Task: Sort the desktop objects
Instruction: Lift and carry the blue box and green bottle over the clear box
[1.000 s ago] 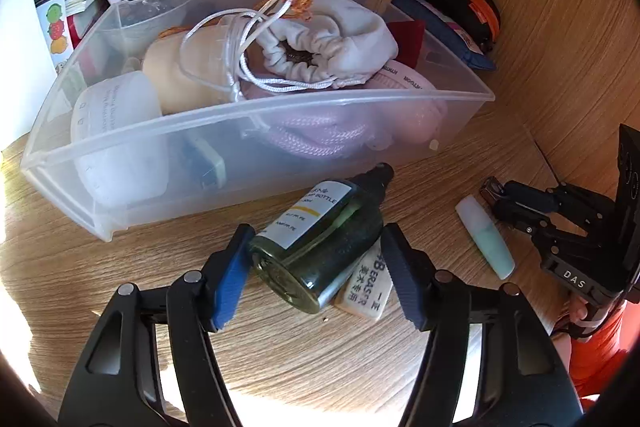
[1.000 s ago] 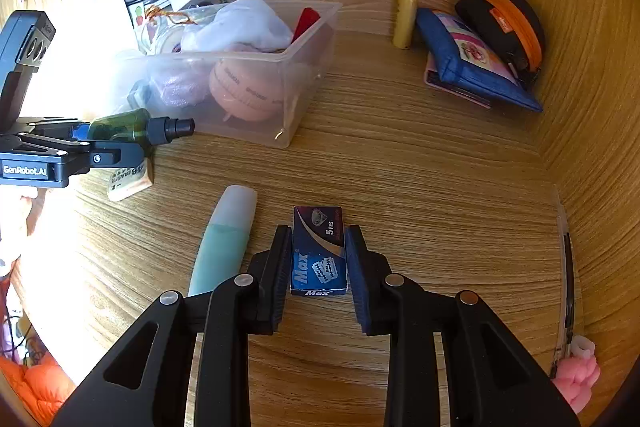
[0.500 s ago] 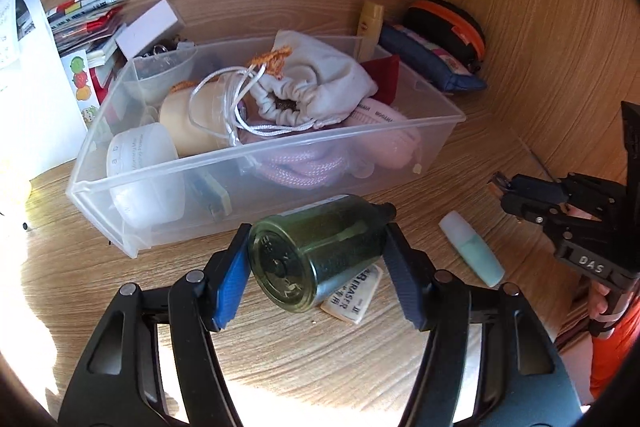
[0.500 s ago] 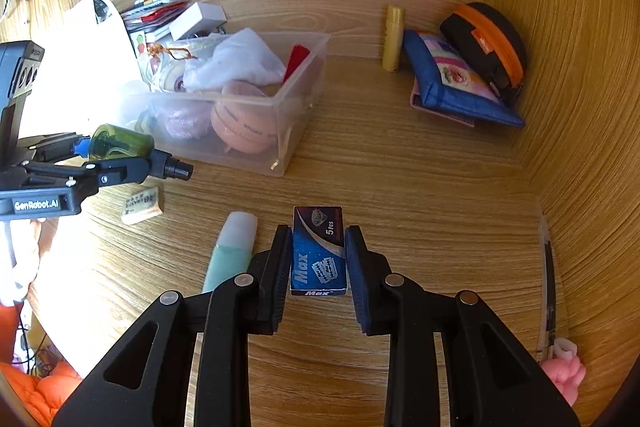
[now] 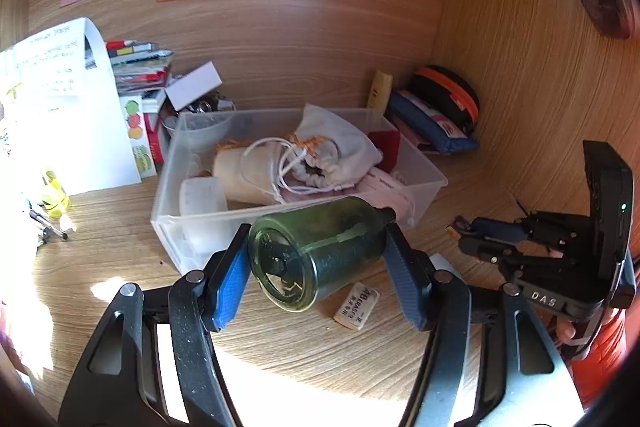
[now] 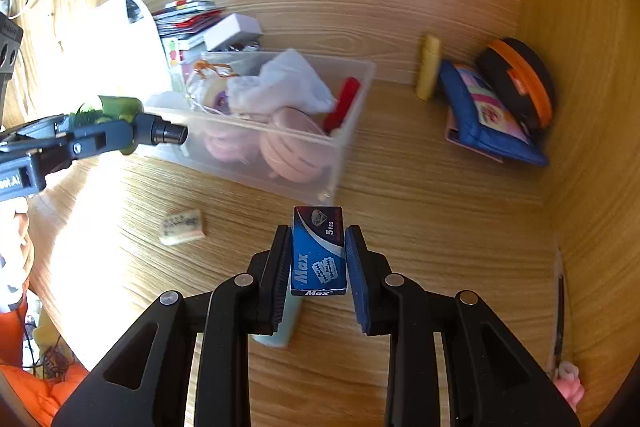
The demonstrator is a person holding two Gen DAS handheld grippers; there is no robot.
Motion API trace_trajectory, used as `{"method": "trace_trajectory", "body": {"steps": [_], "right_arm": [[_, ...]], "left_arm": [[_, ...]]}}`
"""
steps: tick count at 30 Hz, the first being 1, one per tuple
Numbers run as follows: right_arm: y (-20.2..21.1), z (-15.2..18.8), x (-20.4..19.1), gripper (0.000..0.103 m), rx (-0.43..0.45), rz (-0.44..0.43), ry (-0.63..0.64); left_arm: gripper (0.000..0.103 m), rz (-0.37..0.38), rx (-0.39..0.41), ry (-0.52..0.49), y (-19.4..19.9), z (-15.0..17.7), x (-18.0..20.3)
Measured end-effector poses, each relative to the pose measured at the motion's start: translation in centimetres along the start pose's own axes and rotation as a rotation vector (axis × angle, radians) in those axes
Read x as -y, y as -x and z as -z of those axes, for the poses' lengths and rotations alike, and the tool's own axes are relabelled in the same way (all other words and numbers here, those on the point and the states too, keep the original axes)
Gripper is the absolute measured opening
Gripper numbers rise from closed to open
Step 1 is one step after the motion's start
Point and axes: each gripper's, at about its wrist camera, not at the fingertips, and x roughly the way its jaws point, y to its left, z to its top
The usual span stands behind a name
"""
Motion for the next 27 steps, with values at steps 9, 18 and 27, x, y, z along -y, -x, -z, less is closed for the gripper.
{"method": "trace_trajectory", "body": {"steps": [9, 18, 27], "right_arm": [[-1.3, -2.2, -2.1, 0.025, 0.008, -0.088, 0.049], [-0.5, -5.6, -3.2, 0.025, 0.073, -0.156, 0.078], [-1.8, -8.3, -3.3, 0.025, 0.094, -0.168, 0.078]], "left_arm": [[0.063, -0.060, 0.063, 0.065, 2.1, -1.3, -3.9], [0.061, -0.090, 0.086, 0.092, 2.2, -3.1, -6.6], [0.050, -0.095, 0.060, 0.077, -0.4, -4.9, -7.4]]}}
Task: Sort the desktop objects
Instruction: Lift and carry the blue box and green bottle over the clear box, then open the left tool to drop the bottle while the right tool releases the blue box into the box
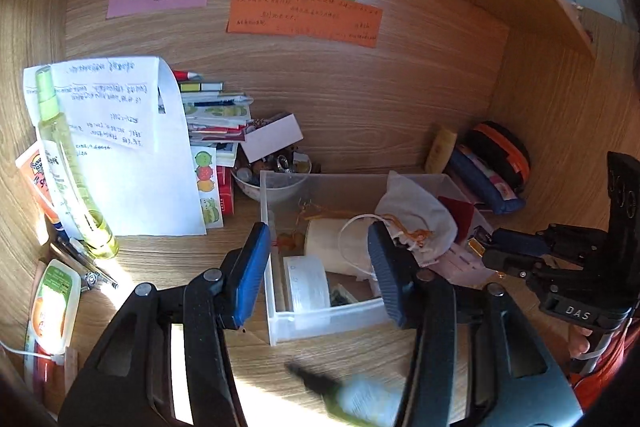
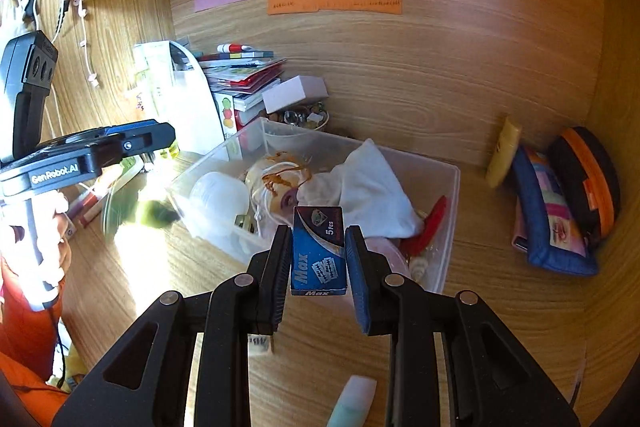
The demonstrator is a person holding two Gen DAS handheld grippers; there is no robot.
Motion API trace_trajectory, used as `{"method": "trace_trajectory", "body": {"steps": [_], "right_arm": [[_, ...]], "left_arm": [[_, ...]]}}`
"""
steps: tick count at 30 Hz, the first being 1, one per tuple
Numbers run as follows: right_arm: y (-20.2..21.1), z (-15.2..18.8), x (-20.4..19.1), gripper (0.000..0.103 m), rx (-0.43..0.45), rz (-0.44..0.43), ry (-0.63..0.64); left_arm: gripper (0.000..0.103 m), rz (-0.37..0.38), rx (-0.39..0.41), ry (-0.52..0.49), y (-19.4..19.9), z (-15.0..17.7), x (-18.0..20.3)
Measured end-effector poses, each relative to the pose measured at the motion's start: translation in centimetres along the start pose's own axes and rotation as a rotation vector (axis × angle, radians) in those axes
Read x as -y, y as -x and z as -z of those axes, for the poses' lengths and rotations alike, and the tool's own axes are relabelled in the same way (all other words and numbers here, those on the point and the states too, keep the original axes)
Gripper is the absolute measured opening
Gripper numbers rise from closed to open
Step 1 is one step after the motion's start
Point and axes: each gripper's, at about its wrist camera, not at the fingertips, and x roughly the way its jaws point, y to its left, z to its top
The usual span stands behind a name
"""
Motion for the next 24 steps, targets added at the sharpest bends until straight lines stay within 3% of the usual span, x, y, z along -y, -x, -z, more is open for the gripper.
{"method": "trace_trajectory", "body": {"steps": [11, 24], "right_arm": [[-3.8, -0.7, 1.1, 0.025, -0.066, -0.007, -0.026], [-5.4, -0.8, 1.1, 0.025, -0.096, 0.016, -0.029]], "left_arm": [[0.050, 0.017, -0.057, 0.053, -2.1, 1.0, -2.0], [0.050, 0.010, -0.067, 0.011, -2.6, 1.4, -1.3]]}}
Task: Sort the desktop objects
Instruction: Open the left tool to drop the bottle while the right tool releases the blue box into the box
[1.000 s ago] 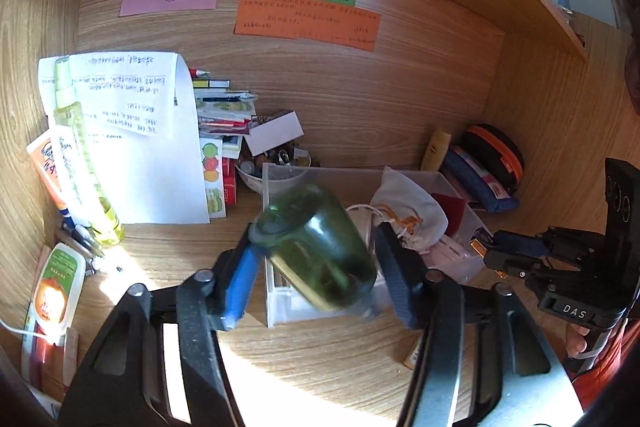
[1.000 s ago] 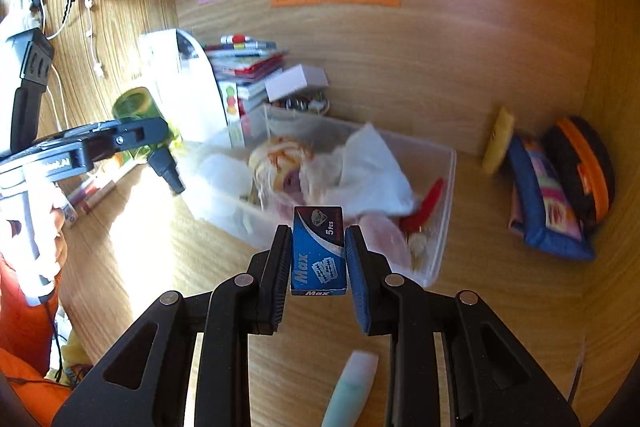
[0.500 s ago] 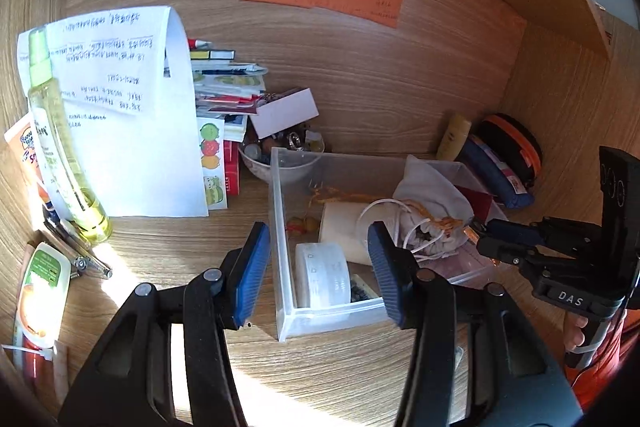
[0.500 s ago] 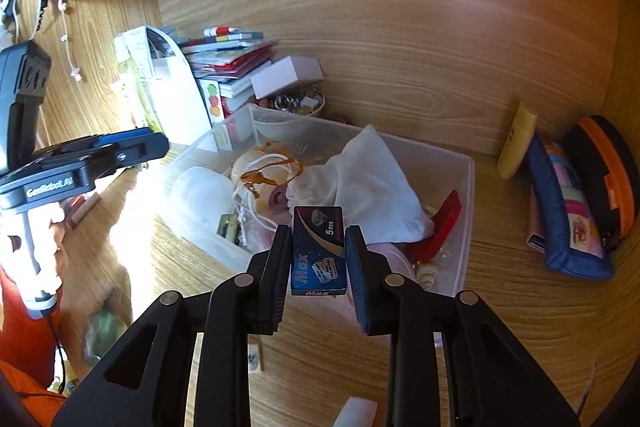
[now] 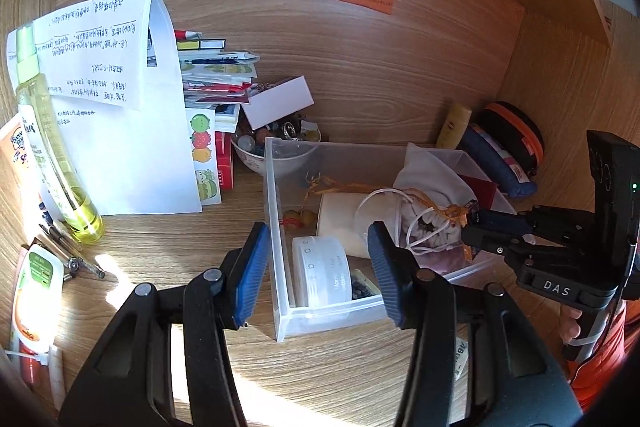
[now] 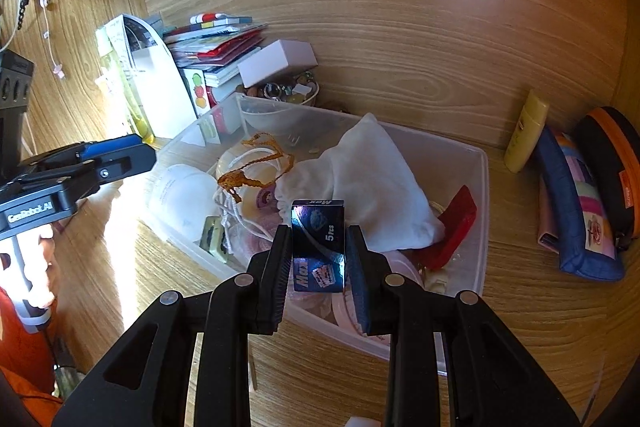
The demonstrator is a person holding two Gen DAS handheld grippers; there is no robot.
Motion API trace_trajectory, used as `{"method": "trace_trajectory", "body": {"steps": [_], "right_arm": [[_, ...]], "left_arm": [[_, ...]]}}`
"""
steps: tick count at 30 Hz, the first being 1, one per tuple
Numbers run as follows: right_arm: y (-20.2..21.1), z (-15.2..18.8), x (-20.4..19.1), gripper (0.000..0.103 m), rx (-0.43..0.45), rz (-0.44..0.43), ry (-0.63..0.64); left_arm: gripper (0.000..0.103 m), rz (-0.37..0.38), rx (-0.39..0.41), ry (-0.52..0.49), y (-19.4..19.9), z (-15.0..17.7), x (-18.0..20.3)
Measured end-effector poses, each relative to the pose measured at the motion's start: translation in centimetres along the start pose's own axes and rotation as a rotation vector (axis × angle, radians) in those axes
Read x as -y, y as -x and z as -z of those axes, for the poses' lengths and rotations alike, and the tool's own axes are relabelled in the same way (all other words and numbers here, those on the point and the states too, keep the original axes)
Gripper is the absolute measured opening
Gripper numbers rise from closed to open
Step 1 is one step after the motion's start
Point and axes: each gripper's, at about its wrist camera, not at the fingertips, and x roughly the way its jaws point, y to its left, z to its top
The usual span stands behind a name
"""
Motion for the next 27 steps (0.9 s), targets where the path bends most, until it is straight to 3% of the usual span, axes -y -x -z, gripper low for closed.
{"method": "trace_trajectory", "body": {"steps": [4, 6, 8, 14, 22, 27], "right_arm": [[-0.4, 0.1, -0.6, 0.028, -0.015, 0.037, 0.031], [-0.5, 0.2, -0.7, 0.038, -0.017, 0.069, 0.043], [-0.1, 0.3, -0.7, 0.054, 0.000, 0.100, 0.049], [1.8, 0.5, -0.7, 0.074, 0.057, 0.103, 0.035], [3.6, 0.7, -0.6, 0.078, 0.085, 0.093, 0.003], [3.6, 1.0, -0.1, 0.078, 0.072, 0.077, -0.016]], "left_arm": [[0.054, -0.017, -0.001, -0.014, 0.4, 0.2, 0.2], [0.057, -0.034, 0.002, -0.020, 0.8, 0.3, 0.2], [0.060, -0.044, 0.012, -0.015, 1.3, 0.5, 0.0], [0.065, -0.064, 0.041, 0.024, 2.1, 0.8, -0.5], [0.065, -0.034, 0.032, 0.060, 1.3, 1.2, 0.0], [0.065, -0.069, 0.037, 0.099, 0.9, 1.6, 0.2]]}}
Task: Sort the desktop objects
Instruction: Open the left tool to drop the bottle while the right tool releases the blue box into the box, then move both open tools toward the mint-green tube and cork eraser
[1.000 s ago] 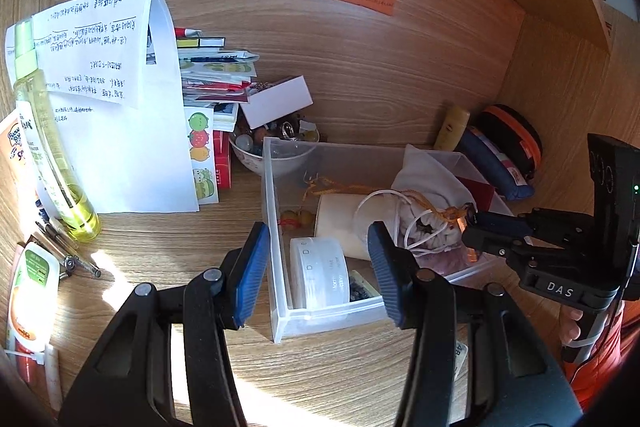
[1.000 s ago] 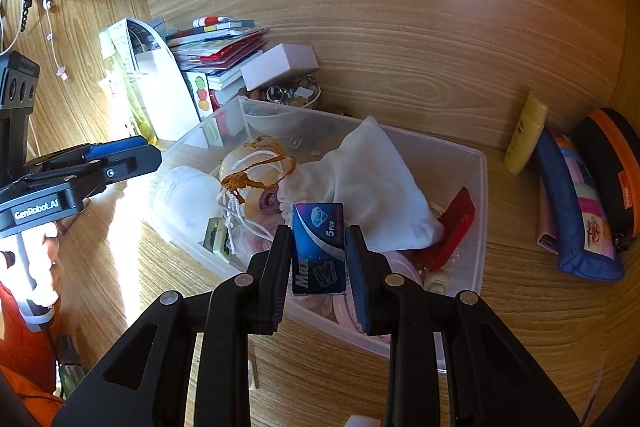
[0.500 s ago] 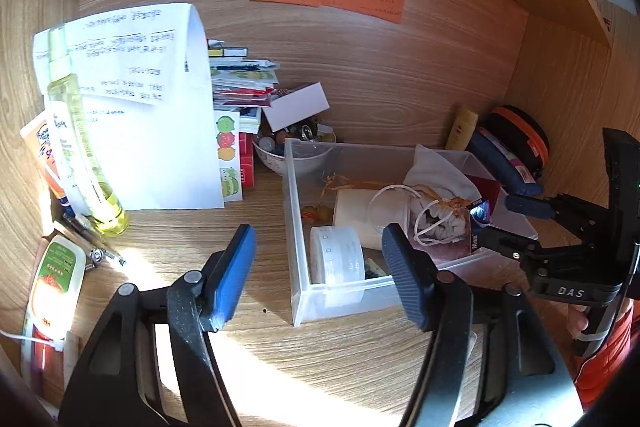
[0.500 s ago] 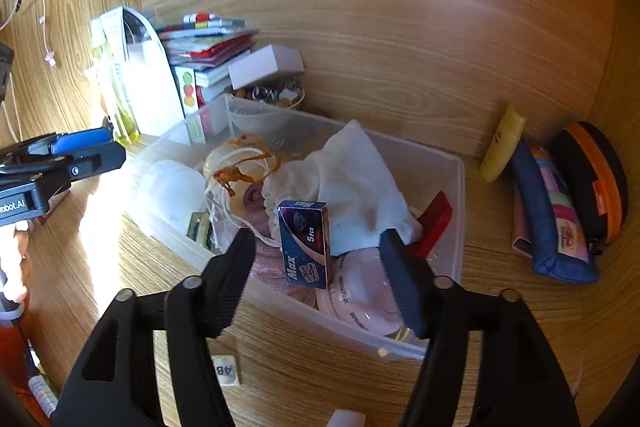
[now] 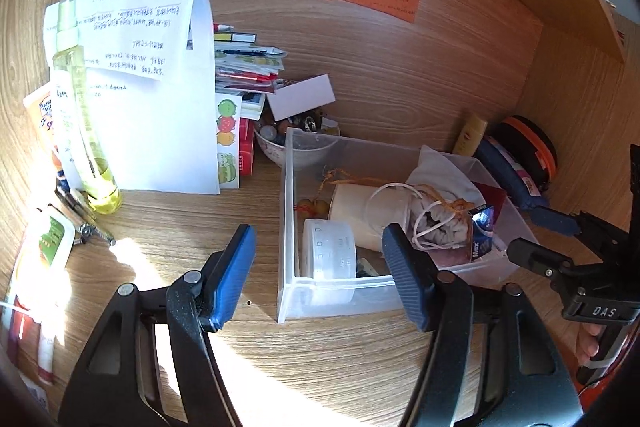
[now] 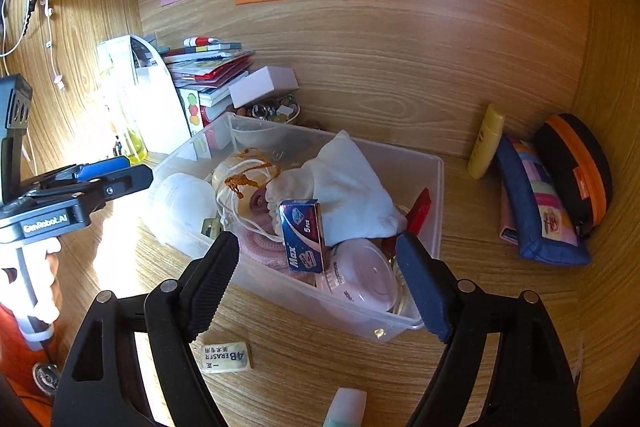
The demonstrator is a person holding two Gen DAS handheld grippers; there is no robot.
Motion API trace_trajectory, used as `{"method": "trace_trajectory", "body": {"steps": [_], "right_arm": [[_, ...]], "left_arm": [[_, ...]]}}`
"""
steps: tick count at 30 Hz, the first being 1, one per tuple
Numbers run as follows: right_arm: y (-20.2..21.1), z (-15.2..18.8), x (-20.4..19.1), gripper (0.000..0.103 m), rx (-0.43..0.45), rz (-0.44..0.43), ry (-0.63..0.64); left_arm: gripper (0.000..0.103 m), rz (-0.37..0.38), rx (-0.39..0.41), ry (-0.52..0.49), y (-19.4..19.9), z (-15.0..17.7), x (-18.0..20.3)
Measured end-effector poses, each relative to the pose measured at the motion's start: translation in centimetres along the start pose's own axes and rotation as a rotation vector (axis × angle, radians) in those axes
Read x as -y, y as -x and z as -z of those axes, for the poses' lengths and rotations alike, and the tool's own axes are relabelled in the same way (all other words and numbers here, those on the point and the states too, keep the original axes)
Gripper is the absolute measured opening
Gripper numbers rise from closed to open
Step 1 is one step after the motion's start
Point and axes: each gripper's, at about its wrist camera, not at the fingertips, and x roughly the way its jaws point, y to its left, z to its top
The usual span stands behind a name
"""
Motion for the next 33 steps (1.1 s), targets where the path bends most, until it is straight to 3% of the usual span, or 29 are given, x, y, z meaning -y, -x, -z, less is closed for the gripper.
{"method": "trace_trajectory", "body": {"steps": [5, 11, 15, 19, 33], "right_arm": [[0.0, 0.3, 0.4, 0.078, -0.007, -0.021, -0.022], [0.5, 0.7, 1.1, 0.079, -0.005, -0.050, -0.021], [1.0, 1.4, 1.3, 0.079, -0.006, -0.044, 0.001], [1.4, 2.4, 1.4, 0.078, -0.030, -0.042, 0.026], [2.4, 7.4, 2.4, 0.079, -0.123, -0.037, -0.002]], "left_arm": [[0.065, 0.022, -0.017, 0.060, -0.6, -0.1, 0.4], [0.067, 0.002, -0.014, 0.001, -0.9, 0.2, 2.9], [0.067, -0.029, 0.031, -0.029, 0.2, 0.8, 4.3], [0.067, -0.001, 0.046, -0.041, 1.0, 1.7, 5.5], [0.068, 0.073, -0.145, -0.198, -0.5, 6.2, 9.7]]}}
